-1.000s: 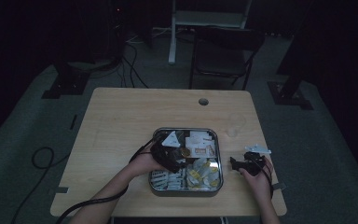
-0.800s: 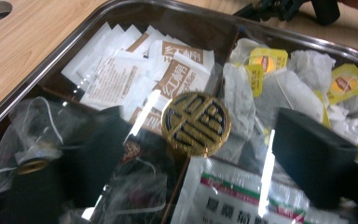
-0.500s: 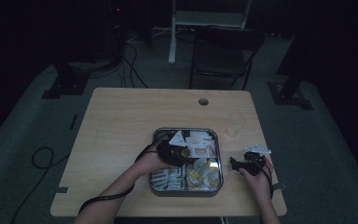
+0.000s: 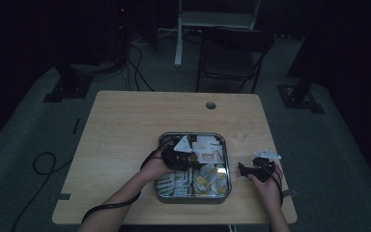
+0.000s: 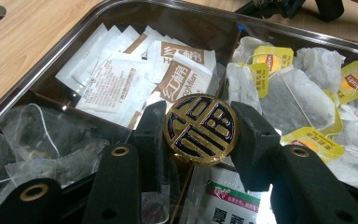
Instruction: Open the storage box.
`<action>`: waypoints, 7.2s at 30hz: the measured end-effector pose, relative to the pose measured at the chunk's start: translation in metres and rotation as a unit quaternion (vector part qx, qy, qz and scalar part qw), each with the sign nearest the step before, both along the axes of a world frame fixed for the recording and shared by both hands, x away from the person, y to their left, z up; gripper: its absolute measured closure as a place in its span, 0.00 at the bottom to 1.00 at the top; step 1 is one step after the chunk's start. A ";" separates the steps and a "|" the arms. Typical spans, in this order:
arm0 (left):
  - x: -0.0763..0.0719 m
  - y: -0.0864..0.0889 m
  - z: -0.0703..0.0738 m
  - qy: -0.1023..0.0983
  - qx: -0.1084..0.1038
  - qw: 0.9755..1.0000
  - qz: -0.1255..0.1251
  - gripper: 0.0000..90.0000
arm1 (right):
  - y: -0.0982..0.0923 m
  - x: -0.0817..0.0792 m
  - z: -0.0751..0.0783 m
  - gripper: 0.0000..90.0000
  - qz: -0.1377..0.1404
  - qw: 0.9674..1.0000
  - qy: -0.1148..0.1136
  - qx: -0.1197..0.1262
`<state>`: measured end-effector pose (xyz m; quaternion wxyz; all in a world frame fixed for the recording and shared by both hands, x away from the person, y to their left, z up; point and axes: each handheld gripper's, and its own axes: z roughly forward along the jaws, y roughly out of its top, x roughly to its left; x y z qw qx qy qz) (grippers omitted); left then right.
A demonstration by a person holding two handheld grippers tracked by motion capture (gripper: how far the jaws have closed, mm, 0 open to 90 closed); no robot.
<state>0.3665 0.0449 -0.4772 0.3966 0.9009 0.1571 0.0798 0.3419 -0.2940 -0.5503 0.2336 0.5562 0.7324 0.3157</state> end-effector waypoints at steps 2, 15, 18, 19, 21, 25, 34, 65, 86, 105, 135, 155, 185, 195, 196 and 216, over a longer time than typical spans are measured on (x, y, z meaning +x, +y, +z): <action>0.000 0.000 0.001 0.003 0.001 1.000 0.001 0.66 | 0.000 0.000 0.000 0.12 0.000 1.000 0.000 0.000; 0.000 -0.002 0.010 0.002 0.009 1.000 -0.004 0.66 | 0.000 0.000 0.000 0.12 0.000 1.000 0.000 0.000; 0.000 -0.001 0.017 -0.004 0.003 1.000 -0.004 0.66 | 0.000 0.000 0.000 0.12 -0.001 1.000 0.000 0.001; 0.000 -0.001 0.019 -0.004 -0.001 1.000 -0.001 0.66 | 0.000 0.000 0.000 0.13 0.000 1.000 0.000 0.000; 0.000 0.000 0.024 -0.005 -0.005 1.000 -0.001 0.66 | 0.000 0.000 0.000 0.13 0.000 1.000 0.000 0.000; 0.001 0.002 0.029 -0.008 -0.006 1.000 -0.001 0.66 | 0.000 0.000 0.000 0.12 0.000 1.000 0.000 0.000; 0.004 0.015 0.040 -0.011 -0.008 1.000 0.018 0.66 | 0.000 0.000 0.000 0.13 0.000 1.000 -0.001 0.000; 0.016 0.088 0.063 -0.031 -0.012 0.993 0.114 0.66 | 0.000 0.000 0.000 0.13 0.000 1.000 0.000 -0.001; 0.025 0.163 0.066 -0.045 -0.023 0.975 0.215 0.66 | 0.000 0.000 0.000 0.13 0.000 1.000 -0.001 -0.001; 0.024 0.227 0.045 -0.039 -0.015 0.950 0.309 0.66 | 0.000 0.000 0.000 0.13 0.000 1.000 0.000 0.000; 0.052 0.237 -0.030 -0.018 -0.027 0.912 0.409 0.66 | 0.000 0.000 0.000 0.13 0.000 1.000 0.000 0.000; 0.074 0.219 -0.051 -0.004 -0.020 0.912 0.410 0.66 | 0.000 0.000 0.000 0.13 0.000 1.000 0.000 0.000; 0.052 0.221 -0.048 0.022 -0.060 0.938 0.341 0.10 | 0.000 0.000 0.000 0.13 0.000 1.000 0.000 0.000; 0.035 0.221 -0.050 0.021 -0.068 0.952 0.297 0.00 | 0.000 0.000 0.000 0.13 0.000 1.000 0.000 0.000; 0.033 0.221 -0.051 0.024 -0.072 0.953 0.294 0.00 | 0.000 0.000 0.000 0.13 0.000 1.000 0.000 0.000; -0.009 0.201 -0.054 -0.007 -0.089 0.977 0.192 0.00 | 0.000 0.000 0.000 0.13 0.000 1.000 0.000 0.000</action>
